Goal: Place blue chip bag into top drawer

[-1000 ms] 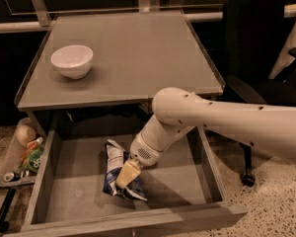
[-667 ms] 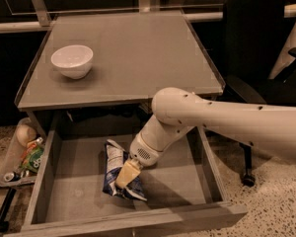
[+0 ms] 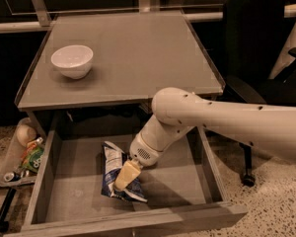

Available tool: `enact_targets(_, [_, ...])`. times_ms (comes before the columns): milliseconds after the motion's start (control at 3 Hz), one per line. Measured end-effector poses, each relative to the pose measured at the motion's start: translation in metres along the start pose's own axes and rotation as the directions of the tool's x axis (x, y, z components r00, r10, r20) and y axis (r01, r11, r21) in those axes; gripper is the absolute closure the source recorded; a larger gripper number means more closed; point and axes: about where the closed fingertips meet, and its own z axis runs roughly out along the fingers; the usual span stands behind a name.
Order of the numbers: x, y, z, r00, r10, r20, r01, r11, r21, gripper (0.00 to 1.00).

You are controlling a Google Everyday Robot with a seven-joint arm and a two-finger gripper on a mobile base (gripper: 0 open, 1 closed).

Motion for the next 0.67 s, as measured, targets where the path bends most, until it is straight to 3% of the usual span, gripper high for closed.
enact_targets(333, [0.0000, 0.0000, 0.0000, 1.000, 0.000, 0.000, 0.000, 1.0000, 0.000, 0.00])
enact_targets(667, [0.0000, 0.0000, 0.0000, 1.000, 0.000, 0.000, 0.000, 1.0000, 0.000, 0.00])
